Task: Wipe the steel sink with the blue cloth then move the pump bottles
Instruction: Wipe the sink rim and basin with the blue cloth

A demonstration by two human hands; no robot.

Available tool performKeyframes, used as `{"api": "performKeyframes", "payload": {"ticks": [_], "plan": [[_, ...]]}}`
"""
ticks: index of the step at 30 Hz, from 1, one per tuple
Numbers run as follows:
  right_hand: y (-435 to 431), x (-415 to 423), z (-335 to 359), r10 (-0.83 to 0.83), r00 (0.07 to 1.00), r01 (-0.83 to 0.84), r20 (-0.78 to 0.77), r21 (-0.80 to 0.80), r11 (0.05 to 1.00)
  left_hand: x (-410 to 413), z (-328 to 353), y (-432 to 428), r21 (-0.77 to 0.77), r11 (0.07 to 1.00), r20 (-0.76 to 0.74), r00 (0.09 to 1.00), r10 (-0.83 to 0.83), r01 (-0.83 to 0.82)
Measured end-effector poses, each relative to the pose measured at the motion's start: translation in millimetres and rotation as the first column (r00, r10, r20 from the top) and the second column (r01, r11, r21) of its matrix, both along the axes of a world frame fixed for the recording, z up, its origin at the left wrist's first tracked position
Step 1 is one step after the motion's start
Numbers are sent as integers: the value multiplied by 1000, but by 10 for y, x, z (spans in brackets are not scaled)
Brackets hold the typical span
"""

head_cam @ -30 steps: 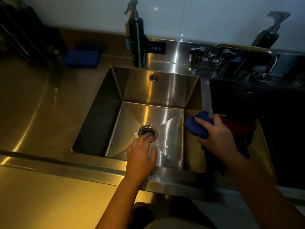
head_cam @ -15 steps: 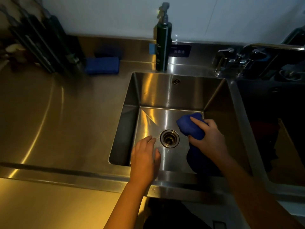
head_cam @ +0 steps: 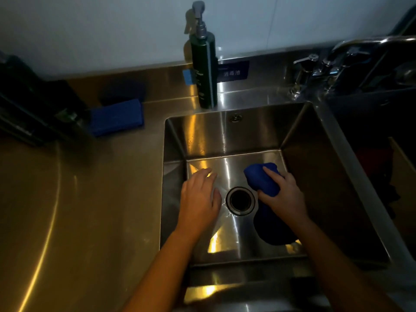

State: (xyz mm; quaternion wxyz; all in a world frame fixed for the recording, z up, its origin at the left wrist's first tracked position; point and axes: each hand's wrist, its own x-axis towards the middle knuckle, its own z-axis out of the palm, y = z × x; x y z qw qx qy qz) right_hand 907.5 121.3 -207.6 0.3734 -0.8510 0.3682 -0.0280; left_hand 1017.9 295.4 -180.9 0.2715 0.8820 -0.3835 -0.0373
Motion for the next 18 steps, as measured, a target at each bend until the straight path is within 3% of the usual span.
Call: {"api": "performKeyframes", "payload": {"ticks": [11, 18], "plan": [[-234, 249, -353, -332, 943, 332, -6, 26, 943, 997, -243, -903, 44, 972, 152, 960, -234, 230], [-202, 501, -839, -634, 771, 637, -68, 54, 769, 1550, -497, -1410, 135, 938, 240, 908, -344, 319]]}}
